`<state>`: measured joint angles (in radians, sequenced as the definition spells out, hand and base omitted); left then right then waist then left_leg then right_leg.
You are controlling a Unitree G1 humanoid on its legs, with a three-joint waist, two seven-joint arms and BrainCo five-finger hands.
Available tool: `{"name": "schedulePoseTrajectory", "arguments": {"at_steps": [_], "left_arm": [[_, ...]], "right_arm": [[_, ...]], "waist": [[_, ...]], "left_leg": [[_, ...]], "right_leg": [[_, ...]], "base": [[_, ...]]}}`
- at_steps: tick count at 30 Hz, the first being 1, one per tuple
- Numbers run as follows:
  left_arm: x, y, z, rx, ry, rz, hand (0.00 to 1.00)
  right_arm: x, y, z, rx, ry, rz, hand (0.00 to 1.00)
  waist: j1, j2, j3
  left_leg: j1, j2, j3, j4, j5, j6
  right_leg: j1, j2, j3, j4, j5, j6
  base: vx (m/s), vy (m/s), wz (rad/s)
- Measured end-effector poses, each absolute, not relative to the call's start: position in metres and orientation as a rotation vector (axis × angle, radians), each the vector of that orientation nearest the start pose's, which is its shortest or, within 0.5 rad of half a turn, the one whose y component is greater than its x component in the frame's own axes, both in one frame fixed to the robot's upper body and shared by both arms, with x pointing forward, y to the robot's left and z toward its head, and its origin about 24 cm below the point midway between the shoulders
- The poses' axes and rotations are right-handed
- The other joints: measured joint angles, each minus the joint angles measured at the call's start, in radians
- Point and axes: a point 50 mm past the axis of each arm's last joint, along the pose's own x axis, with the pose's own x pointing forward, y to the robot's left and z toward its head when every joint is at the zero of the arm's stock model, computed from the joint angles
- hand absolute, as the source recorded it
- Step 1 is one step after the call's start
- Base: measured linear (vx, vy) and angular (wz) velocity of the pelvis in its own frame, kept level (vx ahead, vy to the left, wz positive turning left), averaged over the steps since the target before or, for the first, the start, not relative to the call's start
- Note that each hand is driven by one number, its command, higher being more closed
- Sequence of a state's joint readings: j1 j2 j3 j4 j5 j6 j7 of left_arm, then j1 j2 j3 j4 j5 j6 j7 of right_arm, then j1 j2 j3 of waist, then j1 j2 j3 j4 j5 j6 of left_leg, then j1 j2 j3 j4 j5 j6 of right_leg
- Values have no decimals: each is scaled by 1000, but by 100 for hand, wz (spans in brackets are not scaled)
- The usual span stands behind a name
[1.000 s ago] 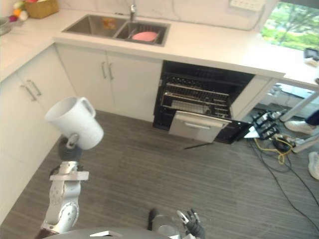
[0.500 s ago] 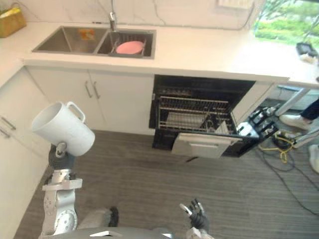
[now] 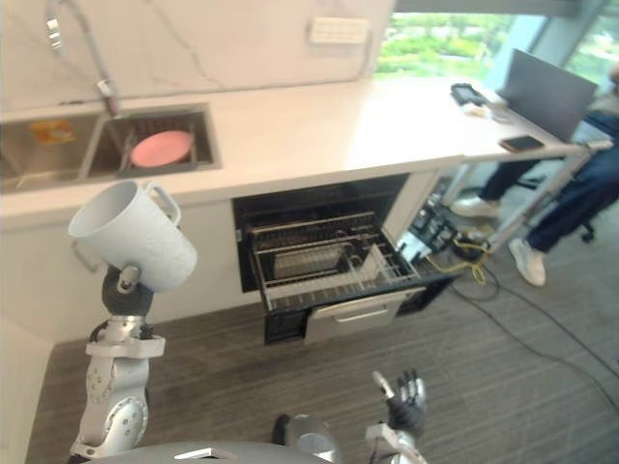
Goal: Walk over to the sink, pick up the cup, carry it to the dishwasher, place the cup inside the dishwasher, then close the dishwasher door
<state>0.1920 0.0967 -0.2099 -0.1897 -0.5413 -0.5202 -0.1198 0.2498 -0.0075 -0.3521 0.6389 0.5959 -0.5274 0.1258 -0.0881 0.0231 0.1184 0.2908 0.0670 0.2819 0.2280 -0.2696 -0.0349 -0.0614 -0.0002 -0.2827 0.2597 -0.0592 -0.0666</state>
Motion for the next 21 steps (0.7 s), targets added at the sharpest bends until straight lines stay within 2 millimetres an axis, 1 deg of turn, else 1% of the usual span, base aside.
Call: {"name": "schedulePoseTrajectory", "arguments": {"at_steps": [1,2,3,4,5,6,7,8,9,10,11,12,13,14,15,16,17,18,19,20,21], "left_arm": [[203,142,88,-477,-495,-150,100],[200,144,91,-480,-511,-142,100],[199,144,92,-480,-518,-142,100],[198,141,91,-487,-514,-152,100],[197,137,92,-501,-513,-166,100],[195,135,93,-512,-518,-171,100],[191,132,94,-528,-526,-177,100],[190,130,94,-538,-531,-178,100],[188,127,93,-548,-532,-191,100],[186,126,92,-546,-530,-198,100],[185,126,91,-543,-529,-202,100],[185,125,91,-542,-532,-217,100],[184,124,91,-542,-534,-223,100],[184,123,91,-543,-534,-230,100],[184,122,89,-537,-529,-230,100],[184,122,87,-520,-521,-222,100],[184,122,86,-505,-519,-212,100],[184,122,85,-497,-517,-207,100],[184,122,84,-484,-510,-195,100],[184,125,83,-460,-504,-186,100],[186,127,84,-440,-508,-181,100]], "right_arm": [[116,-257,-82,430,163,-682,0],[123,-257,-72,426,108,-687,0],[125,-258,-67,419,81,-695,0],[128,-258,-56,410,25,-706,0],[130,-260,-41,404,-58,-721,0],[132,-261,-31,400,-109,-723,0],[135,-264,-14,384,-198,-726,0],[136,-265,-8,381,-236,-721,0],[139,-268,3,372,-300,-720,0],[144,-268,11,370,-351,-705,0],[146,-268,15,371,-374,-694,0],[153,-266,25,371,-422,-653,0],[155,-266,28,366,-436,-632,0],[158,-265,32,360,-447,-602,0],[161,-265,36,350,-454,-566,0],[167,-264,40,341,-463,-517,0],[173,-263,44,331,-472,-464,0],[177,-262,47,325,-476,-426,0],[181,-259,50,324,-476,-365,0],[182,-252,50,345,-465,-324,0],[182,-245,54,368,-471,-282,0]], "waist": [[4,9,-3],[7,12,-4],[6,8,-2],[7,-1,3],[11,-3,14],[12,-1,21],[19,-5,29],[26,-1,27],[31,-3,26],[34,-12,26],[34,-15,27],[30,-22,23],[30,-24,23],[30,-28,24],[31,-29,25],[33,-25,24],[39,-11,22],[42,0,20],[53,4,15],[55,-13,2],[54,-28,-8]], "left_leg": [[10,3,0,-4,5,8],[16,8,8,22,13,11],[5,11,12,57,13,11],[-32,24,22,179,16,14],[-102,53,27,360,40,14],[-144,74,24,464,73,16],[-243,119,16,651,130,14],[-276,141,19,705,109,11],[-306,166,19,722,47,18],[-316,170,17,639,-3,23],[-318,167,17,569,-18,22],[-317,143,-15,365,-22,8],[-318,124,-47,280,-15,0],[-317,95,-105,160,10,-17],[-315,72,-166,63,47,-31],[-312,59,-228,-11,92,-47],[-307,63,-262,-42,118,-53],[-305,69,-265,-45,128,-54],[-293,61,-240,-25,198,-79],[-288,37,-195,-22,171,-58],[-292,10,-165,-25,160,-40]], "right_leg": [[8,15,23,-7,-1,0],[11,30,48,-13,-8,3],[16,30,48,-20,-18,5],[35,20,42,-29,-40,5],[55,16,39,-31,-47,8],[67,15,41,-31,-52,10],[85,14,55,-36,-61,9],[94,15,60,-37,-65,11],[111,8,73,-41,-70,13],[125,-11,89,-45,-69,12],[132,-19,101,-49,-71,14],[132,-49,128,-53,-74,32],[131,-61,140,-53,-74,43],[130,-79,163,-55,-75,58],[131,-94,186,-62,-75,72],[131,-106,221,-69,-76,98],[132,-106,258,-73,-82,130],[131,-103,278,-73,-84,147],[134,-110,322,-78,-86,173],[139,-144,340,-102,-77,184],[136,-184,337,-133,-68,189]], "base": [[206,-28,-86],[130,-16,-64],[114,-19,-41],[93,-14,-10],[82,-15,-2],[105,20,-4],[105,35,-10],[126,46,-19],[152,52,-31],[148,59,-35],[174,114,-44],[115,121,-35],[151,201,-41],[122,191,-39],[179,332,-59],[147,302,-85],[149,326,-92],[190,388,-112],[201,407,-106],[231,504,-99],[190,417,-78]]}}
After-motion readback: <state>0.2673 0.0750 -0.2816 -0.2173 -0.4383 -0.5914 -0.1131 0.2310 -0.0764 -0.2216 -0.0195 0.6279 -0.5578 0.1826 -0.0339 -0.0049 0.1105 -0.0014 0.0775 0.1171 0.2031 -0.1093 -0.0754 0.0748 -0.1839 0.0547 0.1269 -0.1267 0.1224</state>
